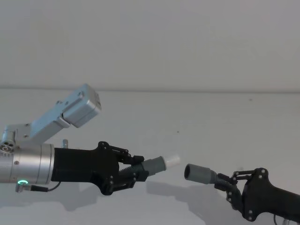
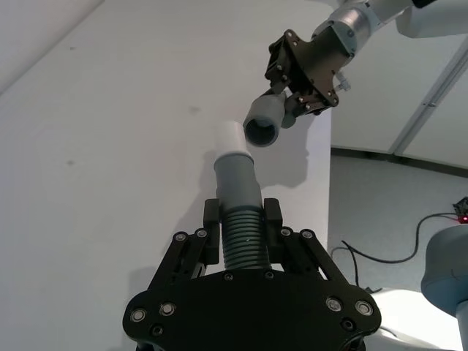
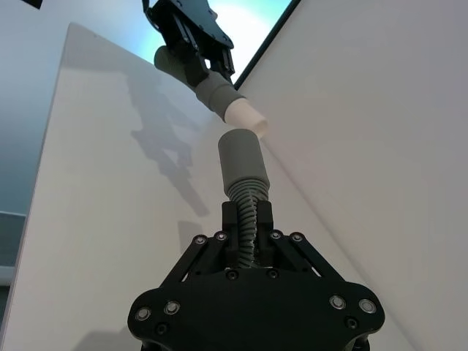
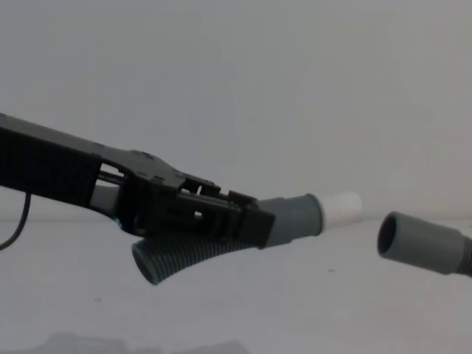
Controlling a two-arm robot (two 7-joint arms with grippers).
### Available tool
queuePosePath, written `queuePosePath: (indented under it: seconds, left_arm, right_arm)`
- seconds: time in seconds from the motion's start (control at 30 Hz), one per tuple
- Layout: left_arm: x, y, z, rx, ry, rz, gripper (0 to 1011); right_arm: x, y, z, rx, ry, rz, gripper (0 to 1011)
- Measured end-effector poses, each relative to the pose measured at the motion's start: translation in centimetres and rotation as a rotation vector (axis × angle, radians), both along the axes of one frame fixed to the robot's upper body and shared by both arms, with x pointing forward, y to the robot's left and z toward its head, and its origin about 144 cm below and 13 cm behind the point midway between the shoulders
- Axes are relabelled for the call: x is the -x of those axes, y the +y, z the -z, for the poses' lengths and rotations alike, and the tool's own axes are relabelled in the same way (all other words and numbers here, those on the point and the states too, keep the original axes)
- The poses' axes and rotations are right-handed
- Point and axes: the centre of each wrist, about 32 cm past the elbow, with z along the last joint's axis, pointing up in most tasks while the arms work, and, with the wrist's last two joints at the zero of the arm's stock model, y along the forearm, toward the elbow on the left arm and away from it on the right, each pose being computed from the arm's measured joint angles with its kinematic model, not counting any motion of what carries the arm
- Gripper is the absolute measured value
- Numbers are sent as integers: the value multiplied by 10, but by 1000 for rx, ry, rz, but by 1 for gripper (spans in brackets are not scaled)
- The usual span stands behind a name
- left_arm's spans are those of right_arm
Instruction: Use both hands to pick up one end of the pipe from the table, align the ends, and insert them.
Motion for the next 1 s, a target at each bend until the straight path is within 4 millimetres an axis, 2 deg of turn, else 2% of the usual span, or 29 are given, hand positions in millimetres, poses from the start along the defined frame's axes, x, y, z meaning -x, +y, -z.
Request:
queuePosePath:
  seconds: [1.0]
  left_arm:
    - [-2,5,4,-9,54,14,333]
  right_arm:
    - [-1,11,-3,7,35,40,124]
